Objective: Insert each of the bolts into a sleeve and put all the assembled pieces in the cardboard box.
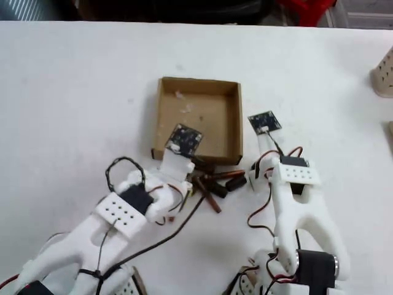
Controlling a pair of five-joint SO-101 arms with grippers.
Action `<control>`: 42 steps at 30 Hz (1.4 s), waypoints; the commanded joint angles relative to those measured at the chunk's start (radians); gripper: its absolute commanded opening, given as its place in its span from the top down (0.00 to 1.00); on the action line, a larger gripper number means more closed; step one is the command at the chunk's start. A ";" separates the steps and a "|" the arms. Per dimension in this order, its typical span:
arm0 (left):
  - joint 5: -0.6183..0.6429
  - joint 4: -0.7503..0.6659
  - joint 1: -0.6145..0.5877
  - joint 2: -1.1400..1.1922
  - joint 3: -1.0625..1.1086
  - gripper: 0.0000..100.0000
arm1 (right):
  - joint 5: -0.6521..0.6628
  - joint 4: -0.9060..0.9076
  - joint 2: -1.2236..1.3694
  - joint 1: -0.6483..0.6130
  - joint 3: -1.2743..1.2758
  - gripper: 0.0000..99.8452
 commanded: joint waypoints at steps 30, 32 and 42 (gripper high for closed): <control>0.077 -0.014 0.018 0.489 -0.256 0.97 | -0.006 -0.015 -0.030 0.008 -0.005 0.98; 0.074 -0.005 0.018 0.490 -0.269 0.97 | -0.006 -0.015 -0.030 0.008 -0.005 0.98; 0.031 0.094 0.028 0.390 -0.261 0.98 | -0.006 -0.016 -0.030 0.007 -0.005 0.98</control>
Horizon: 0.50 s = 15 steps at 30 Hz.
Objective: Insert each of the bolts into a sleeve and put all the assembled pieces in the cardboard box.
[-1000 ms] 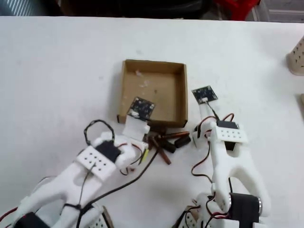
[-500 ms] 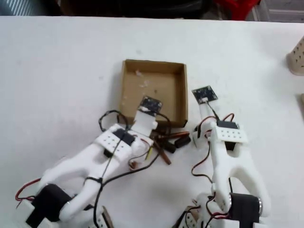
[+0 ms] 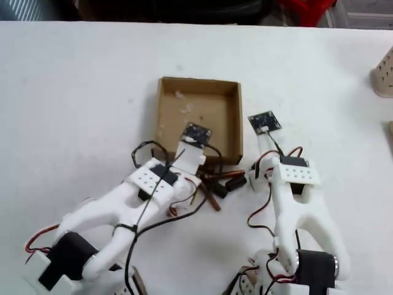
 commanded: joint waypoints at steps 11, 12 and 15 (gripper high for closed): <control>-0.126 0.057 -0.107 -0.627 0.212 0.98 | -0.006 -0.016 -0.030 0.007 -0.005 0.98; -0.126 0.057 -0.142 -0.639 0.212 0.98 | -0.006 -0.016 -0.030 0.007 -0.005 0.98; -0.124 0.055 -0.243 -0.644 0.198 0.98 | -0.006 -0.016 -0.030 0.007 -0.005 0.98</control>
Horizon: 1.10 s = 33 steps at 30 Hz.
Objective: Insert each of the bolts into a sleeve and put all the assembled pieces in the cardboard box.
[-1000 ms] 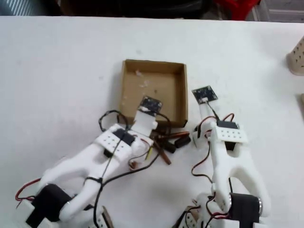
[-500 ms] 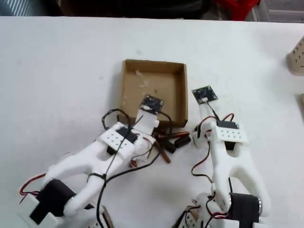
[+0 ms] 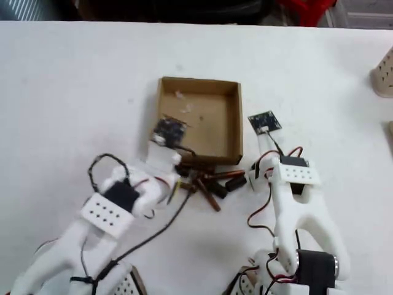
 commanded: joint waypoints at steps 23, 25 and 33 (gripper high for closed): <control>-0.006 -0.029 -0.437 0.727 -0.443 0.98 | -0.006 -0.015 -0.030 0.013 -0.005 0.98; -0.006 0.011 -0.449 0.763 -0.489 0.98 | -0.006 -0.015 -0.030 0.013 -0.005 0.98; -0.008 0.029 -0.452 0.829 -0.554 0.97 | -0.006 -0.015 -0.030 0.013 -0.005 0.98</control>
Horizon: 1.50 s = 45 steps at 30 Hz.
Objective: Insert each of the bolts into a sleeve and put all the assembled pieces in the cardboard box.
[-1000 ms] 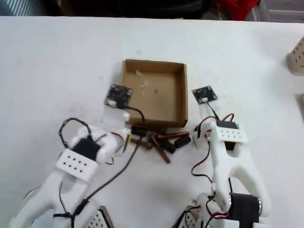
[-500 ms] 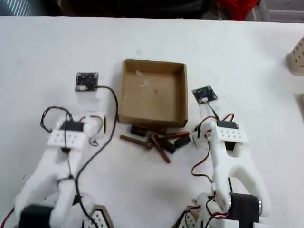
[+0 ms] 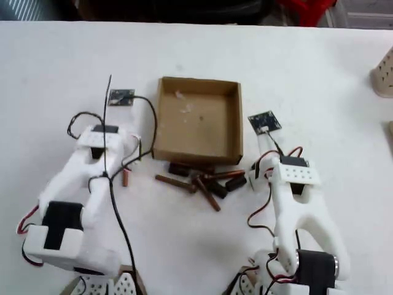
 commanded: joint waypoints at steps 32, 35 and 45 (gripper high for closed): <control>0.029 0.137 -0.013 0.150 -0.244 0.98 | -0.015 -0.012 -0.041 -0.016 -0.005 0.98; 0.029 0.115 -0.036 0.150 -0.244 0.98 | -0.017 -0.001 -0.082 -0.051 -0.011 0.98; 0.031 0.081 -0.077 0.153 -0.244 0.98 | -0.333 -0.087 -0.272 -0.117 0.023 0.98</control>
